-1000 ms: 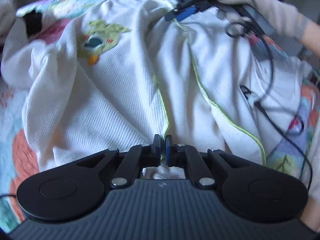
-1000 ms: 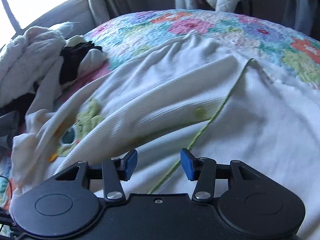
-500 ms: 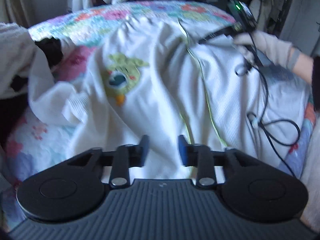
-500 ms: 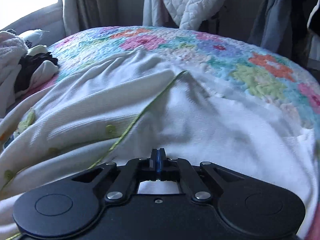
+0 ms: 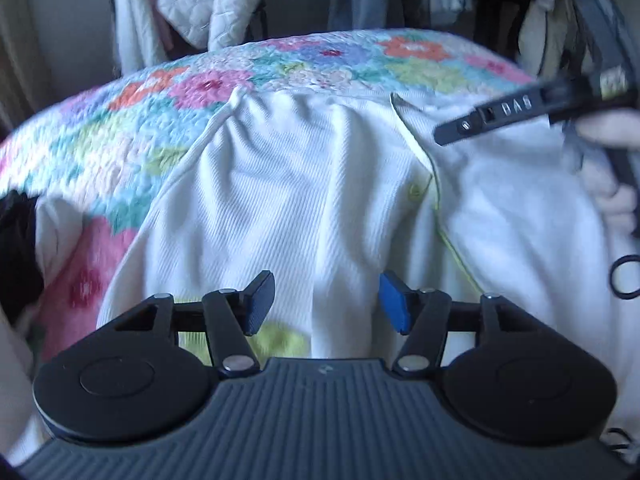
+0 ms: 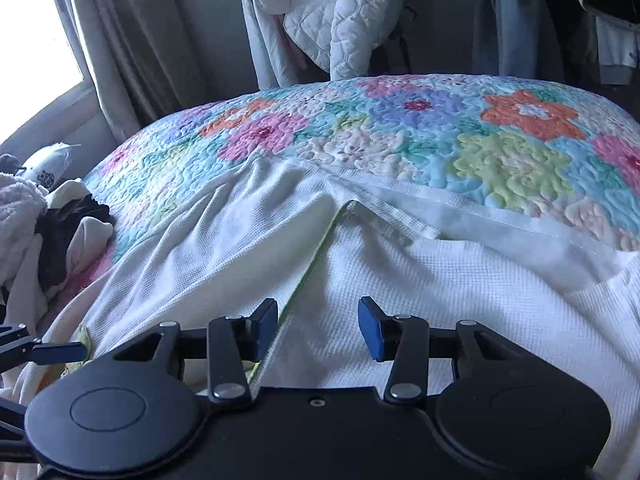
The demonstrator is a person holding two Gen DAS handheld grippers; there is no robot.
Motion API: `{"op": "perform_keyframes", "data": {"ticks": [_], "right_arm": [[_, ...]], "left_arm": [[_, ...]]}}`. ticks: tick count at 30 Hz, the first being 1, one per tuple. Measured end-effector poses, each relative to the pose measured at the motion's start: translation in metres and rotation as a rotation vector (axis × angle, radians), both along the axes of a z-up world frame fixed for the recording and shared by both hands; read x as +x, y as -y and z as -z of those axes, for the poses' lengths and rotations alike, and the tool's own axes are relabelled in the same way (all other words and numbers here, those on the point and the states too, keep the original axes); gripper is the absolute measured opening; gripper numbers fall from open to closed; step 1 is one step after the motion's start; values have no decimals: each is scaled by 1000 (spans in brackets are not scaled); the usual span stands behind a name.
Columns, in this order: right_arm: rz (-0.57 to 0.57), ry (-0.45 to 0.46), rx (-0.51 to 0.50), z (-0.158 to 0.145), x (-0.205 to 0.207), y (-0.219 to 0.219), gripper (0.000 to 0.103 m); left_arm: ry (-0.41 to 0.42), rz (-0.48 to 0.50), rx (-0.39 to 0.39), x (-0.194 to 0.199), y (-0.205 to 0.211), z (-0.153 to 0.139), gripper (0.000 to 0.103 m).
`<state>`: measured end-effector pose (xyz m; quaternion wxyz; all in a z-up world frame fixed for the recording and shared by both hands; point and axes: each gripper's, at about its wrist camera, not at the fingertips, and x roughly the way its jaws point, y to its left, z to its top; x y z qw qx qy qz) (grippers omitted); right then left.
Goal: Fold clothes
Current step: 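Grasp the piped front edge with the right gripper and fold it over the garment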
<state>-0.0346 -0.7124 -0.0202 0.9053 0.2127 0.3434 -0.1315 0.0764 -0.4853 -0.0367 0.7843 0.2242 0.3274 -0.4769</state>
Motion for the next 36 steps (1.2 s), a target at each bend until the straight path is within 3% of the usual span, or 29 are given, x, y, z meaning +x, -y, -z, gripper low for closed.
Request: {"op": "perform_keyframes", "data": {"ticks": [1, 2, 3, 11, 14, 17, 20, 22, 24, 25, 26, 28, 29, 30, 32, 34, 36], "right_arm": [[-16, 14, 27, -2, 4, -2, 50], [-44, 33, 78, -3, 7, -5, 51], [-76, 35, 114, -4, 11, -9, 53], [-149, -106, 249, 21, 37, -41, 55], [-106, -68, 317, 28, 43, -39, 60], [24, -42, 328, 33, 48, -24, 63], [142, -88, 247, 40, 56, -15, 64], [170, -72, 195, 42, 62, -13, 63], [157, -49, 113, 39, 70, -15, 44], [120, -31, 66, 34, 73, -17, 12], [76, -9, 23, 27, 75, -19, 8], [25, 56, -115, 3, 72, -20, 8], [3, 91, -189, -11, 70, -19, 7], [-18, 126, -264, -24, 68, -19, 7], [-54, 151, -337, -39, 71, -9, 7], [-90, 149, -360, -37, 79, 6, 8], [-169, 38, -424, -20, 88, 12, 11]], "left_arm": [[-28, -2, -6, 6, 6, 6, 58], [-75, -4, -15, 12, 10, 12, 44], [-131, -8, -30, 19, 14, 17, 1], [-368, -338, -343, 64, -40, 23, 3], [-381, -374, -372, 69, -54, 24, 3], [-424, -361, -383, 71, -56, 27, 3], [-441, -359, -384, 71, -58, 28, 3], [-432, -345, -371, 67, -60, 27, 3], [-418, -333, -351, 63, -59, 26, 4], [-416, -324, -343, 62, -59, 25, 4], [-418, -311, -336, 60, -59, 23, 4], [-409, -285, -325, 53, -60, 18, 7], [-400, -269, -320, 50, -60, 15, 16], [-394, -251, -312, 47, -59, 13, 33], [-383, -203, -274, 36, -53, 13, 51], [-372, -155, -234, 25, -46, 12, 52], [-365, -125, -182, 12, -37, 16, 53]]}}
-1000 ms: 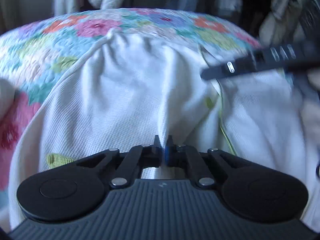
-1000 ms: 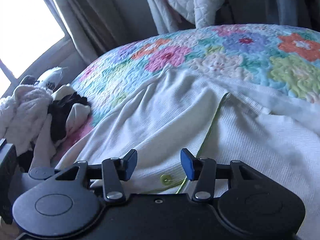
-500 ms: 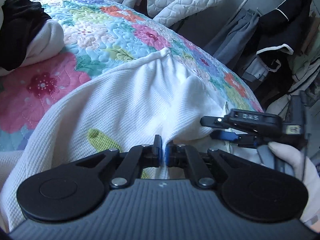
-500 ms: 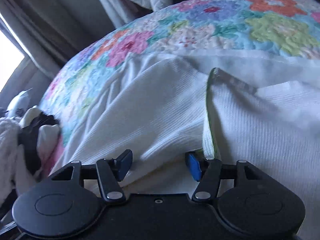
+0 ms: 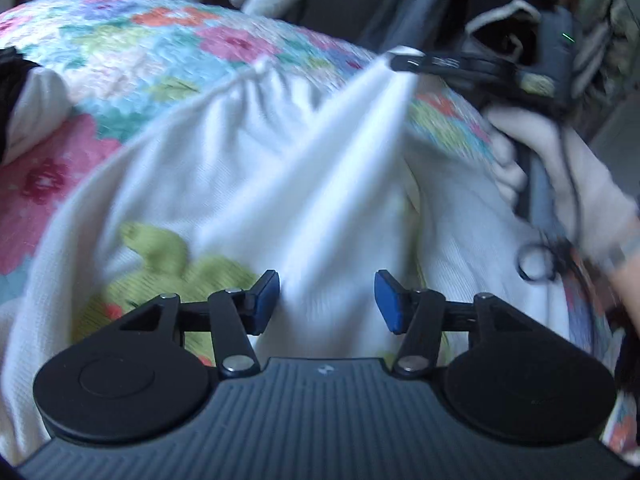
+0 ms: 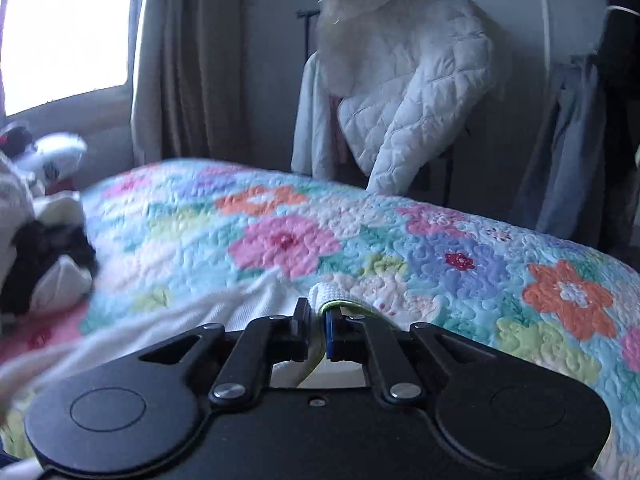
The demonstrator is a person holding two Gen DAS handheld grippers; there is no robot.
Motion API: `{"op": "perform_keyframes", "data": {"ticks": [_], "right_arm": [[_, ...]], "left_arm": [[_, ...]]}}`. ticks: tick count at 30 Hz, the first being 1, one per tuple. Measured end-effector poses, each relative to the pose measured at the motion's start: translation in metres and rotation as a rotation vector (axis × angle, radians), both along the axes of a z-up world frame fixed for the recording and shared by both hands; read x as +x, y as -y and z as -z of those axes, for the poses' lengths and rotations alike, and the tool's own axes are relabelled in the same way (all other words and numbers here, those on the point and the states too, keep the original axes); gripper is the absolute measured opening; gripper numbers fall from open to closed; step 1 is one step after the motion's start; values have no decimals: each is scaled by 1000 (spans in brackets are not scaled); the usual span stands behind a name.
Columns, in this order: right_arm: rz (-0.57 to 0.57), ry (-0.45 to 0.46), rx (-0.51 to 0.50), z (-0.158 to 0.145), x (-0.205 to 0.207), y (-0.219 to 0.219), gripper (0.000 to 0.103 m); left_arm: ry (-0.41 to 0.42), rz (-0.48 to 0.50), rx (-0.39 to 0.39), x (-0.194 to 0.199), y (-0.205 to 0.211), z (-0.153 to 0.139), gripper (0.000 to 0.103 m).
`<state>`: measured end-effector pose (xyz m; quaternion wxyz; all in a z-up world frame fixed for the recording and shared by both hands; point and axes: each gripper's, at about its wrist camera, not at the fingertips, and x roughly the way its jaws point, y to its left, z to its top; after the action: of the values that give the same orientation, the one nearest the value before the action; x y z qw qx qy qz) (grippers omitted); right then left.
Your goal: Fold clothes
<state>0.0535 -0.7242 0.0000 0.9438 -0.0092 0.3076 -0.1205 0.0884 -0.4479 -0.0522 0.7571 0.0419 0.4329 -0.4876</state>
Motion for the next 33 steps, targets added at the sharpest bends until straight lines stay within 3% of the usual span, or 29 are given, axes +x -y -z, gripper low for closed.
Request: {"op": "perform_keyframes", "data": {"ticks": [2, 4, 5, 7, 12, 13, 16, 19, 23, 25, 27, 28, 31, 33], "right_arm": [[-37, -103, -58, 13, 1, 5, 30], [-34, -120, -54, 14, -17, 13, 41], [-32, -128, -52, 14, -26, 17, 54], [4, -107, 0, 9, -46, 29, 64], [59, -81, 148, -1, -79, 36, 66], [73, -72, 178, 0, -81, 36, 71], [106, -128, 276, 6, -75, 37, 75], [70, -171, 361, 8, -70, 24, 74], [-72, -291, 364, 22, -53, -11, 77], [-77, -347, 299, 35, -45, -25, 77], [-59, -389, 192, 48, -39, -37, 74], [-53, -385, 165, 51, -40, -39, 65], [-32, -323, 147, 48, -55, -34, 3], [-5, -267, 180, 40, -70, -25, 3]], "left_arm": [[44, 34, 38, -14, 6, -1, 53], [101, 56, 54, -28, 5, -9, 53], [109, 63, 50, -33, 2, -14, 53], [95, 82, 34, -43, -7, -21, 56], [29, 155, 29, -70, -24, -26, 57], [27, 165, 27, -75, -25, -25, 57], [16, 173, 76, -86, -28, -16, 57], [-39, 183, 96, -97, -40, -11, 57], [-59, 236, 90, -118, -63, -10, 61], [-67, 246, 124, -125, -74, -5, 64], [-71, 239, 162, -131, -85, 3, 65], [-79, 227, 176, -131, -90, 7, 65], [-125, 191, 179, -132, -106, 9, 65], [-143, 189, 169, -135, -116, 7, 72]]}}
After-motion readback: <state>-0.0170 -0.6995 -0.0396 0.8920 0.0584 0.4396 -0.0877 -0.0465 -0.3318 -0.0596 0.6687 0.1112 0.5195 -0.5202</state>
